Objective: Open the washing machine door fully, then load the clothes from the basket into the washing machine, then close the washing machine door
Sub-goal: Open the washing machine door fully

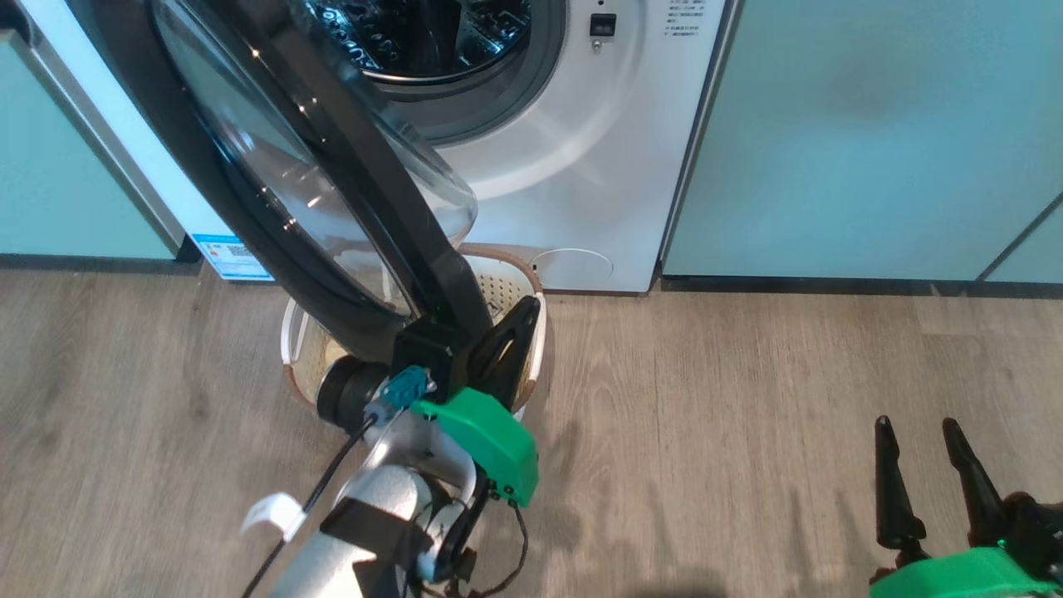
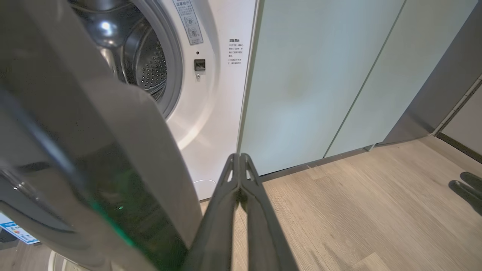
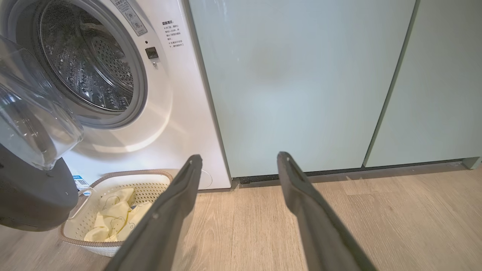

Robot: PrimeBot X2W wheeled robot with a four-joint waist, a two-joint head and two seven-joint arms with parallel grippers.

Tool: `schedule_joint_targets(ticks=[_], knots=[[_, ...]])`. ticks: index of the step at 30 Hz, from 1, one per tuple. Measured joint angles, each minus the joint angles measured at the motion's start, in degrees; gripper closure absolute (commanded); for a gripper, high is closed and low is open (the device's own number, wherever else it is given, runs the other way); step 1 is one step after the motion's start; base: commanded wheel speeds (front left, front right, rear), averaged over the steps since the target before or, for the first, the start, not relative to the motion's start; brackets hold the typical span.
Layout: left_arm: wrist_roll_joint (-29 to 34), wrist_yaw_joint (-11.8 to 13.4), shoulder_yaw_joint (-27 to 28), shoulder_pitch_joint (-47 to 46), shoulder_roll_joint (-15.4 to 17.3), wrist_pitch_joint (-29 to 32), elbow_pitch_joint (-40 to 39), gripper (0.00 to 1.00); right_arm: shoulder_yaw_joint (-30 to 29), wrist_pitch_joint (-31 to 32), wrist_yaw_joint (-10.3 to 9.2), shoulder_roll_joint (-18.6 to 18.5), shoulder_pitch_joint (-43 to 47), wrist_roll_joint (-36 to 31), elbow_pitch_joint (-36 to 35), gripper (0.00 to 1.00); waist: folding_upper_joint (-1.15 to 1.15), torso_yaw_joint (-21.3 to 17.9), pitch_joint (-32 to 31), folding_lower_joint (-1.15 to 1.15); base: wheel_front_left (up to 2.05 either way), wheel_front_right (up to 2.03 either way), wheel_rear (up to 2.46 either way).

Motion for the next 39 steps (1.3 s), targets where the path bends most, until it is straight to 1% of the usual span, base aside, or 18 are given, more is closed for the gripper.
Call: schedule_joint_targets(ticks=[3,12,17,25,39], knots=[[0.0,0.1,0.2,1.1,0.3,-0.3,-1.3,1.00,-0.1,0.0,0.00,0.0,0.0,0.0,0.0,0.00,0.00,0.3,0.2,0.00,0.00,0.00,0.00],[0.0,1.8,0.3,4.0,1.1,-0.7,-5.3,1.00,-0.6,0.0,0.00,0.0,-0.1,0.4,0.0,0.00,0.00,1.8,0.9,0.00,0.00,0.00,0.00],[0.6,2.0,-0.2,4.8,1.7,-0.7,-6.6,1.00,-0.9,0.0,0.00,0.0,-0.1,0.5,0.0,0.00,0.00,3.0,1.1,0.00,0.00,0.00,0.00],[1.1,3.0,-0.9,7.2,2.1,-0.6,-9.0,1.00,-1.1,0.0,0.00,0.0,-0.1,0.5,0.0,0.00,0.00,6.6,1.2,0.00,0.00,0.00,0.00],[1.2,3.6,-2.3,8.3,2.7,-0.7,-10.7,1.00,-1.3,0.0,0.00,0.0,0.0,0.5,0.0,0.00,0.00,13.2,0.7,0.00,0.00,0.00,0.00]])
